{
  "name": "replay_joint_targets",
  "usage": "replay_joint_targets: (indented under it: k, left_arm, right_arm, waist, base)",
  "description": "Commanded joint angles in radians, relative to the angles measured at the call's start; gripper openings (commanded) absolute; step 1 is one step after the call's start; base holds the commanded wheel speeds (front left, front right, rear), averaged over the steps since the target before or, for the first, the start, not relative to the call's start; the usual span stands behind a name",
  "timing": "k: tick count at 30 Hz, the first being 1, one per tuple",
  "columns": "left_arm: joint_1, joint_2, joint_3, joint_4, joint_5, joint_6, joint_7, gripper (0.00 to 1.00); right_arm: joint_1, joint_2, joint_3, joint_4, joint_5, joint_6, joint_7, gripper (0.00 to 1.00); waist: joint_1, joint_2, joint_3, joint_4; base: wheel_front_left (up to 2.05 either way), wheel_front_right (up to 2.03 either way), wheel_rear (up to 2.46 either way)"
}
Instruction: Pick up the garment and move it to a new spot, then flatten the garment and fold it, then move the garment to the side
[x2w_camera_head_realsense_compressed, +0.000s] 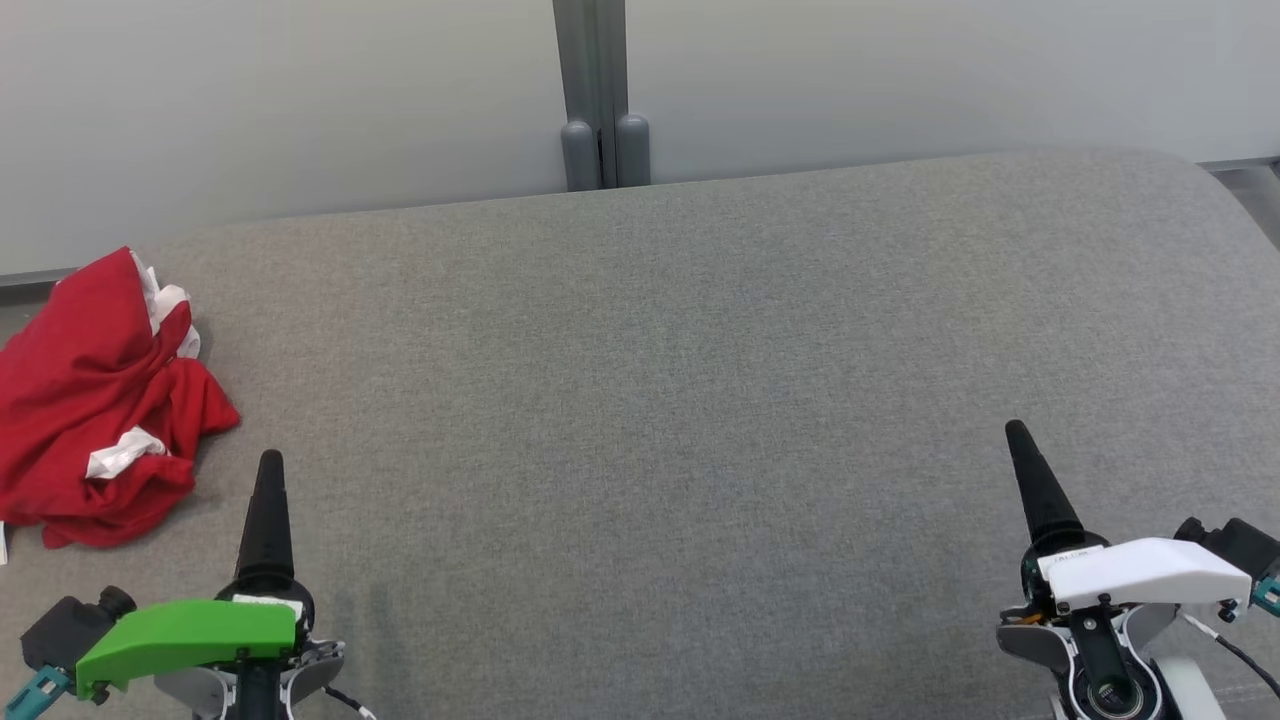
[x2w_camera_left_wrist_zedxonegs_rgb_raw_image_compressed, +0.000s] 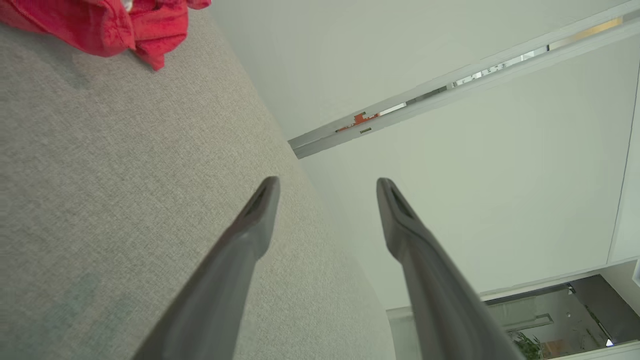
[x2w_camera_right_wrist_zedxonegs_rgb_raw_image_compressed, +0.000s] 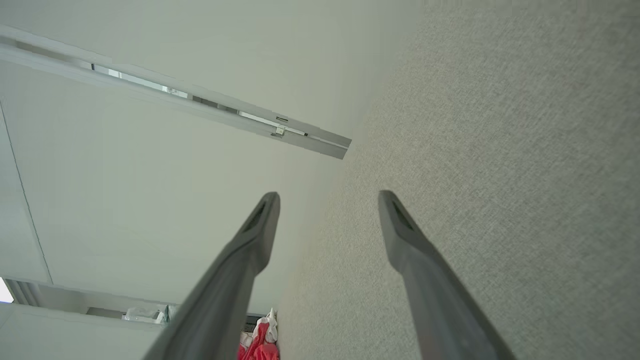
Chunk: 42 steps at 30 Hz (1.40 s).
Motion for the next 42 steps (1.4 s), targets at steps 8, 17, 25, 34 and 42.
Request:
replay_joint_targets:
  k: [8,17,25,34,42]
  left_arm:
    - [-0.002,0.017,-0.032,-0.039,0.193,0.030,-0.037,1.00]
    - [0.005,0.044,-0.072,-0.062,0.371,0.073,-0.047,1.00]
    - [0.009,0.057,-0.104,-0.089,0.484,0.091,-0.058,1.00]
    - [0.015,0.071,-0.129,-0.090,0.585,0.106,-0.079,1.00]
    - [0.011,0.080,-0.150,-0.090,0.678,0.126,-0.093,1.00]
  right_arm:
    - [-0.008,-0.006,0.027,-0.044,-0.174,0.002,-0.038,1.00]
    - [-0.003,-0.007,0.047,-0.065,-0.332,0.003,-0.068,1.00]
    - [0.001,-0.008,0.066,-0.075,-0.453,0.003,-0.094,1.00]
    - [0.008,-0.008,0.075,-0.076,-0.565,0.003,-0.119,1.00]
    - [0.011,-0.009,0.091,-0.076,-0.676,0.003,-0.142,1.00]
  waist:
    - [0.0000,-0.0001,-0.001,0.001]
    - [0.0000,-0.0001,-0.002,0.001]
    - [0.0000,-0.0001,-0.002,0.002]
    - [0.0000,-0.0001,-0.002,0.005]
    - [0.0000,-0.0001,-0.001,0.009]
  base:
    - [0.00,0.00,0.00]
    - [0.00,0.00,0.00]
    - [0.00,0.00,0.00]
    - [0.00,0.00,0.00]
    - [0.00,0.00,0.00]
